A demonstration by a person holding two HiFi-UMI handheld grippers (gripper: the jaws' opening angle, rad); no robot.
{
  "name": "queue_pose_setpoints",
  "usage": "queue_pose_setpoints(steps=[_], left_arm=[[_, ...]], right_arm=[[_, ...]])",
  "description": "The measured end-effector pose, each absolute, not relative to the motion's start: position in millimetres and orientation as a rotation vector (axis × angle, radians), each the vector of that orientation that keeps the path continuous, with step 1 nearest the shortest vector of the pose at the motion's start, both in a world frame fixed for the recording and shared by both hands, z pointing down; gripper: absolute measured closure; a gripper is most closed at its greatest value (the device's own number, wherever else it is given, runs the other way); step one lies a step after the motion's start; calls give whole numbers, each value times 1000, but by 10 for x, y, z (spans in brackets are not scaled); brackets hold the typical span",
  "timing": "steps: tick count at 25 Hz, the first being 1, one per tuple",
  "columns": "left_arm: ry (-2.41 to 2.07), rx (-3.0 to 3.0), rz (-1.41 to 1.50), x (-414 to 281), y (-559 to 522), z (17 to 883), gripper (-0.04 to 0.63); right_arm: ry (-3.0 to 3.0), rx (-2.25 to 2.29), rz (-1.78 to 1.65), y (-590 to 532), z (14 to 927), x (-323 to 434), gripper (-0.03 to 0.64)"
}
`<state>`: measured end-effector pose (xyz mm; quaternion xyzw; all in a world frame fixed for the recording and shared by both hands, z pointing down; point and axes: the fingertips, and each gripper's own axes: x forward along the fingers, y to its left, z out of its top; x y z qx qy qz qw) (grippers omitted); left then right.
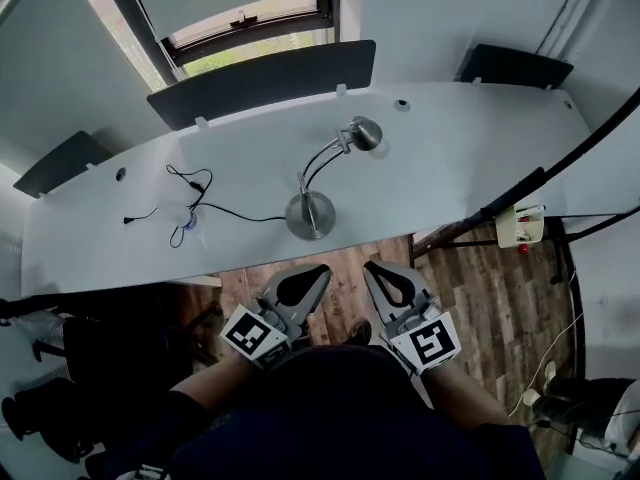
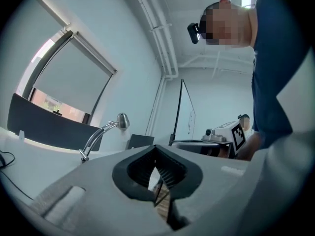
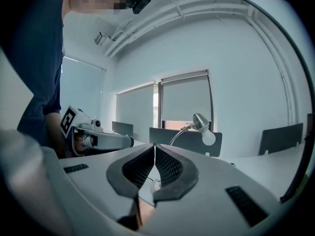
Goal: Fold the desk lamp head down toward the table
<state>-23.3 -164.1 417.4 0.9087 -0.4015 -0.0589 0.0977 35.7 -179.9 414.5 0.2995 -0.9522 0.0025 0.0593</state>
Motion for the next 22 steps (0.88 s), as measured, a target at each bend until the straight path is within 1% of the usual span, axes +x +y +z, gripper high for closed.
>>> queue_pose_setpoints(steps=[5,10,16,17,19,22], left_arm=[[-1321,2667,-241,-376,-1895,4190,590],[-1350,2651,-135,-573,-2090,4325,589],[-1356,2671,-104,-808,-2354,4498,589],[-1358,2675,-93,-853,-2400,4543,589],[-1361,2697,-64,-940,-2487,4641,589],[-1371,2699,-21,-1044,-2584,4782,580]], right_arm=[[-2887,824,2,-2004,4206,249,604],[-2859,848,-46,-2239,4218,68,604],[-2808,871,-98,-2494,4243,-156,603],[-2797,881,-113,-2544,4239,-185,598],[-2767,906,-155,-2655,4222,-224,564],[-2682,933,-263,-2802,4228,-238,543]])
